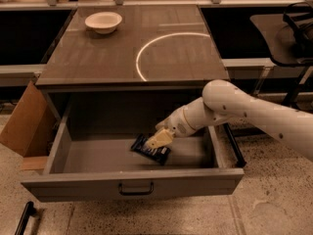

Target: Place rxbar blueberry into top drawer

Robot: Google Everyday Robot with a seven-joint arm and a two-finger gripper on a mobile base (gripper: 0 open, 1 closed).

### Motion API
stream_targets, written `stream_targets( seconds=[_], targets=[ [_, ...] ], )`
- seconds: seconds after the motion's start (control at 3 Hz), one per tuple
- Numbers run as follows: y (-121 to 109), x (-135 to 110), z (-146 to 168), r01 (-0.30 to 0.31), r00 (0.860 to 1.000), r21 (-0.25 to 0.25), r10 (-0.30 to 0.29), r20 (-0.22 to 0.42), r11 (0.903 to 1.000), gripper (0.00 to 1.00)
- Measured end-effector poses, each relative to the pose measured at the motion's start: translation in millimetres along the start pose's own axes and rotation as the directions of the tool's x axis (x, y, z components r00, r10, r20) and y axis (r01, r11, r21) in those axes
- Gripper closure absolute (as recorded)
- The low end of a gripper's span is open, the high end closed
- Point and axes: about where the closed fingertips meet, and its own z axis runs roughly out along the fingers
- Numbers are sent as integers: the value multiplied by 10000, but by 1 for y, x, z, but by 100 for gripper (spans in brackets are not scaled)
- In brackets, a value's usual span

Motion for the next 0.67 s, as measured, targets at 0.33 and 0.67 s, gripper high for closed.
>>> stream_targets(
  seconds=[0.33,0.67],
  targets=[
    [-2,10,-23,-379,9969,313,356,704,9988,0],
    [-5,16,-67,-820,9830,819,671,1709,9933,0]
  ],
)
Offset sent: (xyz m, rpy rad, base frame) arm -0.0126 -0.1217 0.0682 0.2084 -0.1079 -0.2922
